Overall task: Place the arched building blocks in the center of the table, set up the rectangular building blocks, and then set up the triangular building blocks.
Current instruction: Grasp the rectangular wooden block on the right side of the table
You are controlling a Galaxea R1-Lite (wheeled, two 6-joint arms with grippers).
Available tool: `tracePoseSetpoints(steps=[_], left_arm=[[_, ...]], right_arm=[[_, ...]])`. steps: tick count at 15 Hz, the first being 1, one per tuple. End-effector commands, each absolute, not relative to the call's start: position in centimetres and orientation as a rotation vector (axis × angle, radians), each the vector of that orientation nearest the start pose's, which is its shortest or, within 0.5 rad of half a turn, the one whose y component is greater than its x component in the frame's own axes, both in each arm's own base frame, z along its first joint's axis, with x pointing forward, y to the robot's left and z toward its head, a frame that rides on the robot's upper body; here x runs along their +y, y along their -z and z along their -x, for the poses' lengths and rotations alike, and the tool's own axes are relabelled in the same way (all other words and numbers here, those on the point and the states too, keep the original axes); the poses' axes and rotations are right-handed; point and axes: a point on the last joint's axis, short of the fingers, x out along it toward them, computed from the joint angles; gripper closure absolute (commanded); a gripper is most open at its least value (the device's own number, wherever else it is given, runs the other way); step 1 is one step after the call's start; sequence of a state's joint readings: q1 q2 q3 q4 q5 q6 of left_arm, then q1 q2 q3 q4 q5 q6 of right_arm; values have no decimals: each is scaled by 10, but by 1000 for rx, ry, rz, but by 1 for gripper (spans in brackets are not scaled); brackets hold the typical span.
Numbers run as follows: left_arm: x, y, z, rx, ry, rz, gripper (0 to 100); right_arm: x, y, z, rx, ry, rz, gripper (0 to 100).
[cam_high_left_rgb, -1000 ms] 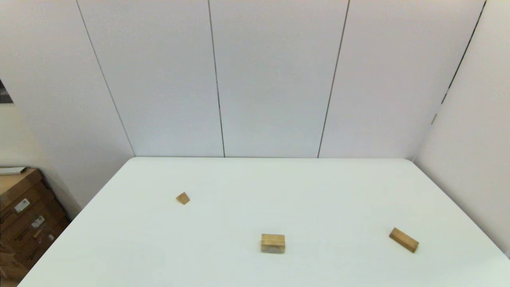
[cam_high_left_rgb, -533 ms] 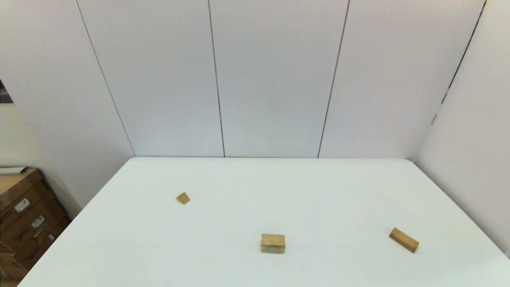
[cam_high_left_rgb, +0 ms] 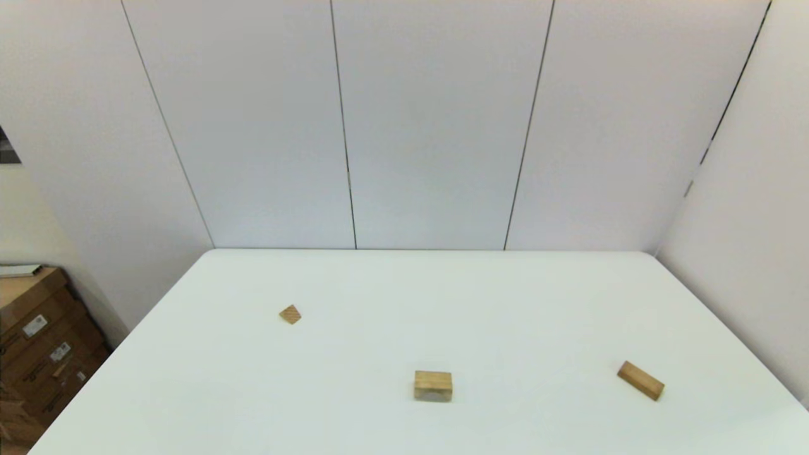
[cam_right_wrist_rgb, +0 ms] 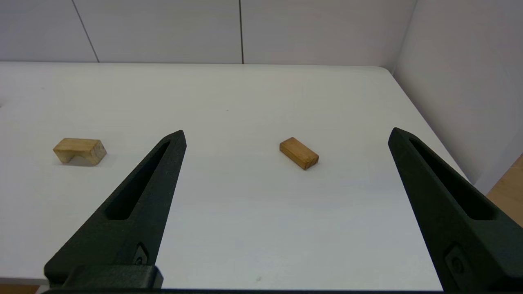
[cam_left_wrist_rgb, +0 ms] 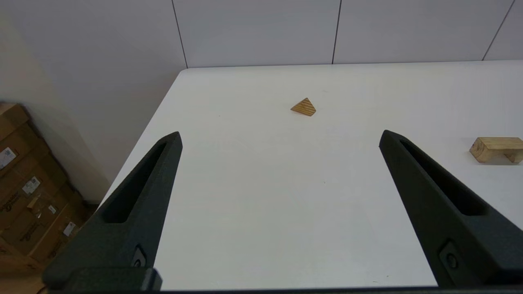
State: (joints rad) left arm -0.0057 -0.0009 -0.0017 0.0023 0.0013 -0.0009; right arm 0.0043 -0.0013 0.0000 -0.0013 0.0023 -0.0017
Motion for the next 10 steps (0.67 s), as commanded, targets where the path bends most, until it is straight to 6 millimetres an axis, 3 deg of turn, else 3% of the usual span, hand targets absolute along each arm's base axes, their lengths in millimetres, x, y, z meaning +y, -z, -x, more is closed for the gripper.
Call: tracePoseSetpoints(steps=[1, 4, 5, 6, 8, 10], left_arm=[[0, -76, 23, 2, 3, 2, 0], [0, -76, 23, 0, 3, 0, 0], [0, -76, 23, 3, 5, 2, 0], [0, -76, 23, 2, 3, 2, 0], [0, -76, 23, 3, 5, 2, 0], [0, -76, 23, 2, 5, 2, 0]], right_arm=[[0, -76, 23, -3, -6, 0, 0], [0, -84, 21, 21, -14, 6, 0], [0, -98, 17, 61, -12, 5, 0], [0, -124, 10, 80, -12, 2, 0], [0, -175, -23, 173, 2, -4, 0], [-1, -201, -81, 361, 11, 3, 0]])
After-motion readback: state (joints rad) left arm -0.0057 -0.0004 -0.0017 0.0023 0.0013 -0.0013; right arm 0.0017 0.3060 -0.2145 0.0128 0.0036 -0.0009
